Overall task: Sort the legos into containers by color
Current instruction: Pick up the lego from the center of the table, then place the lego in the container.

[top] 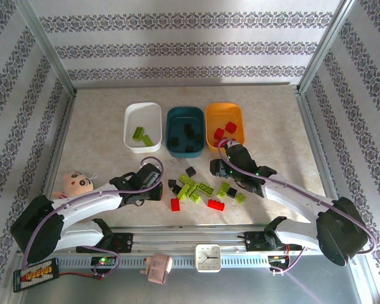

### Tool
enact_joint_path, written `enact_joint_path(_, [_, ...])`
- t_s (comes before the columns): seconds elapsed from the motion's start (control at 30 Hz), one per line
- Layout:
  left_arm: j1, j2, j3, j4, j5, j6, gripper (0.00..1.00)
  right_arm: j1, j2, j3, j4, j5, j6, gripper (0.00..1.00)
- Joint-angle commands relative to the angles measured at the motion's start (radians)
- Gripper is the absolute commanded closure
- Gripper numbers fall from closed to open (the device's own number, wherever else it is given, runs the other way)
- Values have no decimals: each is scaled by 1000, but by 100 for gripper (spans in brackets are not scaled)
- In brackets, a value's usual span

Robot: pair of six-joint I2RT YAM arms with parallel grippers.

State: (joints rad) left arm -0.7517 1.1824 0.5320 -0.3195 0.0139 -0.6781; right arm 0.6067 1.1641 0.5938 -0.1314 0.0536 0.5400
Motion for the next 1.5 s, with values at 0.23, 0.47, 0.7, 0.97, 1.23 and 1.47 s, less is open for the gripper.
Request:
enact_joint_path(0.23, [-8, 56, 19, -12, -19, 24, 62, -3, -60, -22, -8, 31, -10, 37])
enact_joint_path(0.47, [-8, 121, 15, 17, -45, 35, 68, -11, -77, -27, -8, 27, -11, 36])
enact_joint_path(0.7, [-8, 22, 139, -66, -50, 72, 81, -24, -136, -44, -11, 31, 0, 36])
enact_joint_path(0.97, [17, 227, 512, -33, -8, 196, 80, -36, -195, -80, -5, 60, 24, 36])
enact_joint_path(1.23, [61, 691, 1010, 16, 153, 231, 82, -42, -187, -88, 3, 50, 24, 36])
enact_joint_path(1.47, [79, 1027, 1458, -124, 173, 232, 82, -48, -177, -88, 6, 36, 22, 36])
